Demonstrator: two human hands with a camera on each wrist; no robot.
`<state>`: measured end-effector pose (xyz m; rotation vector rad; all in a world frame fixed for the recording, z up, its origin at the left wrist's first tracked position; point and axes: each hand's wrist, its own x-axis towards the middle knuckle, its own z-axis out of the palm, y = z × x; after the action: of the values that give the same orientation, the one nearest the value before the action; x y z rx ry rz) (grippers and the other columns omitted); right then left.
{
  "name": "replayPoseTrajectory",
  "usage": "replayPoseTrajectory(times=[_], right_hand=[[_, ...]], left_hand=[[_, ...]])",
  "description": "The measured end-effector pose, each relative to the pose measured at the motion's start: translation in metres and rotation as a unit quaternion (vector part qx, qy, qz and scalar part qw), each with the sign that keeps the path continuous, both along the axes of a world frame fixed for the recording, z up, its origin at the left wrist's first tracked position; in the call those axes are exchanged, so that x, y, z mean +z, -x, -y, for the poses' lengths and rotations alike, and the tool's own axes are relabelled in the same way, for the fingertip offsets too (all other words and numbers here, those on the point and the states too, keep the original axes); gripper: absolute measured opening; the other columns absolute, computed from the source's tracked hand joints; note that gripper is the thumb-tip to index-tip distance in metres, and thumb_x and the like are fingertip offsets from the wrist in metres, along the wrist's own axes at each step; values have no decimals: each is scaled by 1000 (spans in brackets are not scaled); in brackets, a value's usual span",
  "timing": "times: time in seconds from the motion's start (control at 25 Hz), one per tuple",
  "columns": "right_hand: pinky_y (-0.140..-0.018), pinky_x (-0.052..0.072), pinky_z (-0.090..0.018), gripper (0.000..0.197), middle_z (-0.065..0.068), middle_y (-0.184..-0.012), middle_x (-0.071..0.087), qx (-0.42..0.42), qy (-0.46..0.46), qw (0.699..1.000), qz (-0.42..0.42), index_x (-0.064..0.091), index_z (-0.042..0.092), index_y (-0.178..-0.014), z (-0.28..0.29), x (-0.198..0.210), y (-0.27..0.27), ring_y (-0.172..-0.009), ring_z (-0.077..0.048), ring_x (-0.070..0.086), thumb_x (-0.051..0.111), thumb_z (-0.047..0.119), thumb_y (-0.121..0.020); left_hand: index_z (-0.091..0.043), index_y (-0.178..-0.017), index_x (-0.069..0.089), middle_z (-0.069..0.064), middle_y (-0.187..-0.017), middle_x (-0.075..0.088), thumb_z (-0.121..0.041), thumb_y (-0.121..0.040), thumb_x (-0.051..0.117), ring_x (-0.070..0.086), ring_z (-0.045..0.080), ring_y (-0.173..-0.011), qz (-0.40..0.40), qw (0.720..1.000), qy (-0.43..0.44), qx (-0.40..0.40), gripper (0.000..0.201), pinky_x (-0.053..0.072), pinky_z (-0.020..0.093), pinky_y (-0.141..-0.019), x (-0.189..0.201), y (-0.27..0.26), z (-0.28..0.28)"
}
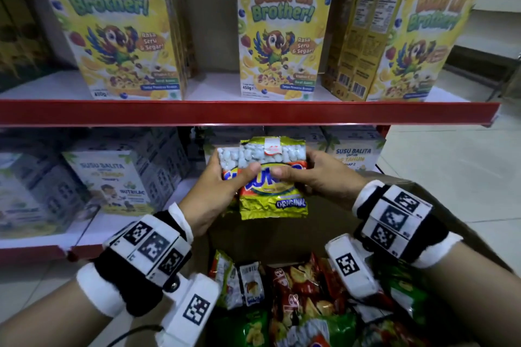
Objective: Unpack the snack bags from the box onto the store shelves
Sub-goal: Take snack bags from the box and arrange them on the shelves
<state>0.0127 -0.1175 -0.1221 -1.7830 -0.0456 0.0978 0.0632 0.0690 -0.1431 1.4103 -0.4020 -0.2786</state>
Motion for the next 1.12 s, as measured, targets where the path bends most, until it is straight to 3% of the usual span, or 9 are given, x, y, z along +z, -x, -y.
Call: replayPoseTrajectory(times=[0.12,0.24,0.36,0.4,0.64,0.76,0.92,1.04,1.12], right_hand=[[-58,52,-22,37,5,-75,64,89,166,975,-122,58,16,-92,16,-18,3,-67,-10,62,78,36,-68],[-76,50,-25,39,3,-96,68,210,413,858,-220,65,19,-106,14,-75,12,-88,-15,64,78,38,-75],[-91,52,-40,52,-9,-112,66,328,527,723,-302,66,12,-111,-7,-135,27,-103,-29,62,73,50,-75],[-91,51,-45,56,-15,-114,64,347,539,704,-307,65,6,-111,-11,-145,30,-104,-34,61,70,51,-78],[-89,46,-37,41,-12,-115,64,308,515,767,-230,61,9,-116,-18,-139,33,-103,-27,58,69,32,-82],[-77,44,-27,21,2,-87,62,259,375,875,-164,64,16,-102,-7,-79,24,-83,-14,54,71,14,-82],[-83,49,-26,20,-2,-86,64,102,139,985,-16,62,10,-92,17,17,19,-83,-12,60,59,-8,-83],[-71,54,-26,10,-9,-87,66,-29,-99,994,37,64,9,-89,12,42,18,-75,-18,64,60,3,-82],[-59,54,-23,8,-6,-76,67,-102,-141,983,61,61,10,-83,4,40,11,-62,-13,64,57,8,-90]], left_hand=[[-9,-130,45,8,-127,61,-14,-87,63,61,21,-114,12,997,-17,79,46,47,39,-101,-2,-15,-10],[-10,-130,44,9,-125,62,-20,-86,65,61,24,-113,3,995,-43,95,50,46,45,-102,-4,-26,-21],[-13,-131,43,8,-123,63,-26,-83,67,62,26,-111,-15,995,-47,82,54,47,49,-100,-5,-27,-24],[-13,-131,43,9,-124,63,-26,-82,67,63,26,-110,-19,996,-44,81,56,47,49,-99,-5,-28,-24],[-8,-126,55,12,-118,67,-23,-86,65,66,23,-100,-21,994,-39,95,43,52,40,-91,-4,-34,-25],[-8,-121,60,13,-113,69,-25,-86,66,67,25,-96,-42,992,-30,112,39,52,42,-90,-2,-35,-28],[-10,-122,59,11,-114,69,-25,-84,67,66,26,-103,-47,992,-9,114,41,50,44,-96,0,-30,-26],[-14,-119,61,5,-111,71,-30,-79,69,68,20,-101,-56,995,5,82,44,50,42,-98,4,-22,-17],[-16,-118,63,2,-110,72,-37,-73,69,67,18,-102,-57,997,12,58,50,48,41,-100,7,-16,-10]])
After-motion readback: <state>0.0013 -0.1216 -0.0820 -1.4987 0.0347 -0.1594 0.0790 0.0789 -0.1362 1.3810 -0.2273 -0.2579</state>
